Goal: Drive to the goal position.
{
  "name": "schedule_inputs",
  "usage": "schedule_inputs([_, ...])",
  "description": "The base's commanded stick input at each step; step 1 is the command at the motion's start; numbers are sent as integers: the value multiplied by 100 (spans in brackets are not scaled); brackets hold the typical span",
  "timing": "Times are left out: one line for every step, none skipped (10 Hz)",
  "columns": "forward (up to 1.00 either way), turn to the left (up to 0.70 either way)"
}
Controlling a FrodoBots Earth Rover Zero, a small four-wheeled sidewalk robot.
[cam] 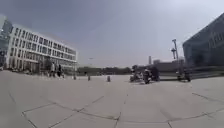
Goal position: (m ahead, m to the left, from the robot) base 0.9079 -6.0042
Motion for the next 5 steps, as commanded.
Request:
schedule_inputs([100, -40])
schedule_inputs([100, -40])
schedule_inputs([100, -40])
schedule_inputs([100, -40])
schedule_inputs([100, -40])
